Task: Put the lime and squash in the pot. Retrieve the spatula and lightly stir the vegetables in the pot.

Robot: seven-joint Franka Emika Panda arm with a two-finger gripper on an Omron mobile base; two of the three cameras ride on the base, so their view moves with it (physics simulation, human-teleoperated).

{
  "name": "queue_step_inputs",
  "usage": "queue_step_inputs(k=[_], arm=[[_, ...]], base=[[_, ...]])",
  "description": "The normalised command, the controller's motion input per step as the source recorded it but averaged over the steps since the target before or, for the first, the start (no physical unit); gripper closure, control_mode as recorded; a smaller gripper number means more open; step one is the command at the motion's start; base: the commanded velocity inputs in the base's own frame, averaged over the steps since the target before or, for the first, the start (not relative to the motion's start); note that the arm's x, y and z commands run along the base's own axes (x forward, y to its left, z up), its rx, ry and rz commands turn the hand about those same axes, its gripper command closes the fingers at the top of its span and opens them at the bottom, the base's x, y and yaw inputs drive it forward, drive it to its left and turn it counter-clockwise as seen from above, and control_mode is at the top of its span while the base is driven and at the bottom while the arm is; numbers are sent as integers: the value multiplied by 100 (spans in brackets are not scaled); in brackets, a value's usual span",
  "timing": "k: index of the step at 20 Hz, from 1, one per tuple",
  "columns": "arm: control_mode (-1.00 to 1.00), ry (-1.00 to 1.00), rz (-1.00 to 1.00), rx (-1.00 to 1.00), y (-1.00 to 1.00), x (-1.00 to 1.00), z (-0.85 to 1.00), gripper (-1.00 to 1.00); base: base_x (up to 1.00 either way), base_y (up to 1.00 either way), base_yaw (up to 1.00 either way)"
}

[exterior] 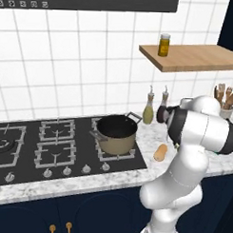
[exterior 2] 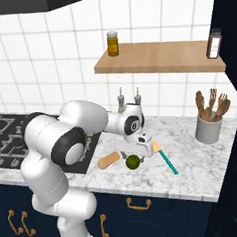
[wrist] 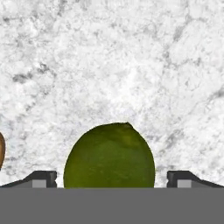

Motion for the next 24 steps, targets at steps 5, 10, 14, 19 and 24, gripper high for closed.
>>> queue_step_inputs(k=[5, 10, 14, 19, 24], arm=[[-100, 0, 0, 0, -2, -49, -45, -100], [-100, -2, 0, 2, 36, -10, -50, 100], [-100, -58, 7, 8, 21, -50, -3, 100], [-100, -58, 2, 27, 53, -69, 88, 100], [-100, -43, 0, 27, 49, 16, 100, 100]], base=[[0, 0, 0], [0, 0, 0], [0, 0, 0], [0, 0, 0], [0, 0, 0]])
